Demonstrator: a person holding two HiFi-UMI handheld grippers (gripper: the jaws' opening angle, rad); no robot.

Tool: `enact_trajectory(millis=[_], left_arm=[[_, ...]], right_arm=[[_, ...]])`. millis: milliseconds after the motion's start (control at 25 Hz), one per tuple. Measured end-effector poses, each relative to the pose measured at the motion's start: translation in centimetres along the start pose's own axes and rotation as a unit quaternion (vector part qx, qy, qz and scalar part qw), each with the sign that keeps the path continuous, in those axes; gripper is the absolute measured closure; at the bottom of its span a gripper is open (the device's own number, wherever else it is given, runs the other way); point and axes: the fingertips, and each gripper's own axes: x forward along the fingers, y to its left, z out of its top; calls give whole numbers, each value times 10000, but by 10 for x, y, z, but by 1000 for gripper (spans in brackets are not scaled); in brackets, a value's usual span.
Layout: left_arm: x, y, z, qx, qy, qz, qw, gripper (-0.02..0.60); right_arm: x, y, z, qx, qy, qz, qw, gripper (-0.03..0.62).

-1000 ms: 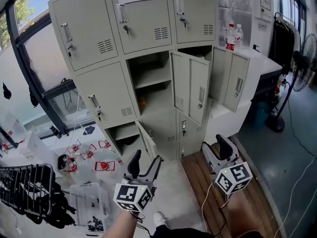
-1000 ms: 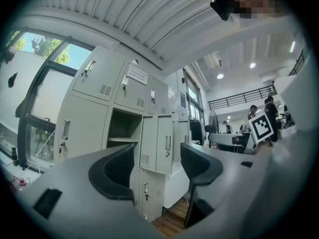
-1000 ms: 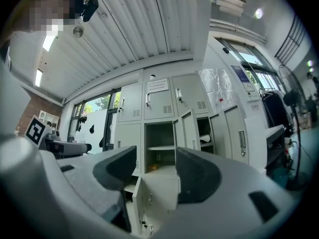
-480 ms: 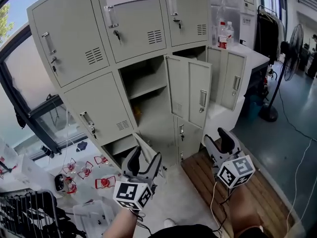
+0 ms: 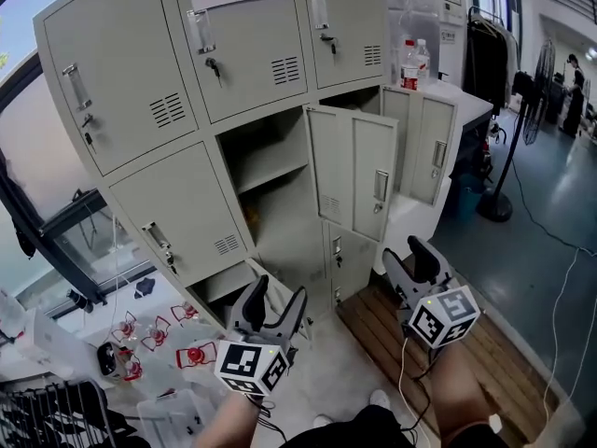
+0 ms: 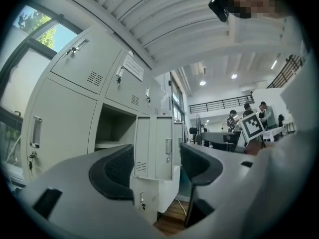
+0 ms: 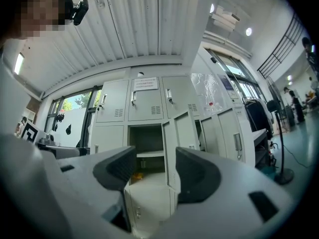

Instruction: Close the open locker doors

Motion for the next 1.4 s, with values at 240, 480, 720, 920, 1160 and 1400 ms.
enact_trajectory(millis=[240, 480, 720, 920, 1160, 1400], left_arm=[[14, 7, -6, -66, 29, 8, 10000, 298], [40, 19, -13, -95, 80, 253, 9996, 298], [81, 20, -16, -74, 109, 458, 9989, 298], [114, 17, -18, -69, 116, 605, 9981, 298], [141, 15, -23, -62, 120, 746, 9971, 298], [152, 21, -26, -60, 85, 946, 9955, 298]], right_arm=[[19, -13, 0, -18, 51, -12, 10000, 362], [49, -40, -6, 52, 85, 97, 9999, 362], [82, -80, -8, 75, 151, 224, 9996, 362], [108, -109, -11, 107, 202, 387, 9990, 362], [135, -130, -18, 119, 267, 572, 9979, 362], [158, -141, -25, 142, 341, 707, 9968, 362]])
